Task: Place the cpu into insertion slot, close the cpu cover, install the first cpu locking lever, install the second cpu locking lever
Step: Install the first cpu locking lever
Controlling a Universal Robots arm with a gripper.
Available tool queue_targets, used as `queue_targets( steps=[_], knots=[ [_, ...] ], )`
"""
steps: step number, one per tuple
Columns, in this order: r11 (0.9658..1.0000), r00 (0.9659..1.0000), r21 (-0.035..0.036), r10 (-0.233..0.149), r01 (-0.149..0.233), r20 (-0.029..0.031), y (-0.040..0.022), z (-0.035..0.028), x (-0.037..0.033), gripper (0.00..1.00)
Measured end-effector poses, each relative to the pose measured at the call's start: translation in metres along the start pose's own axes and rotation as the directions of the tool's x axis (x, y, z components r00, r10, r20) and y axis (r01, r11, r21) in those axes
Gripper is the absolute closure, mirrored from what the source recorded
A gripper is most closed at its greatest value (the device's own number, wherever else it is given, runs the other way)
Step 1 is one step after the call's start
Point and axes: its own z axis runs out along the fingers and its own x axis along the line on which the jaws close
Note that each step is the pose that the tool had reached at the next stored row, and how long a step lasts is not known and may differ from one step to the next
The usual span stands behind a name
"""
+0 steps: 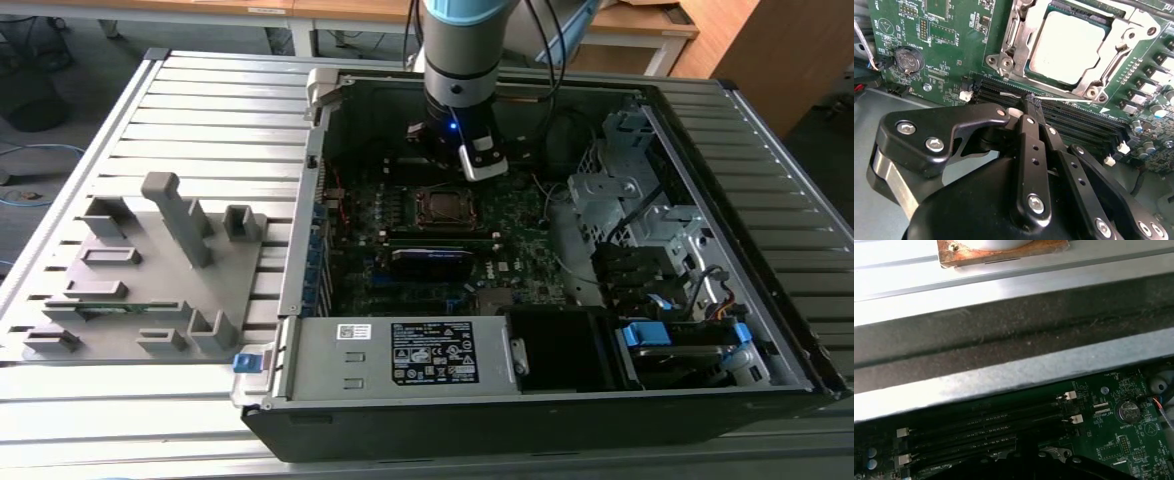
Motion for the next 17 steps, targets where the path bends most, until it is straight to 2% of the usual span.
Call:
queue_targets(
  steps=[4,10,14,17],
  knots=[
    [1.0000,1.0000,0.0005,0.002,-0.002,0.0036,0.0008,0.0012,0.0005,0.89],
    [0.9999,0.9999,0.0028,0.014,-0.014,0.0073,0.0057,0.0032,0.0019,0.89],
    [0.9998,0.9999,0.0167,0.013,-0.013,0.0109,0.0057,0.0035,0.0021,0.89],
    [0.9995,0.9998,0.0300,0.012,-0.012,0.0145,0.0054,0.0038,0.0029,0.89]
  ],
)
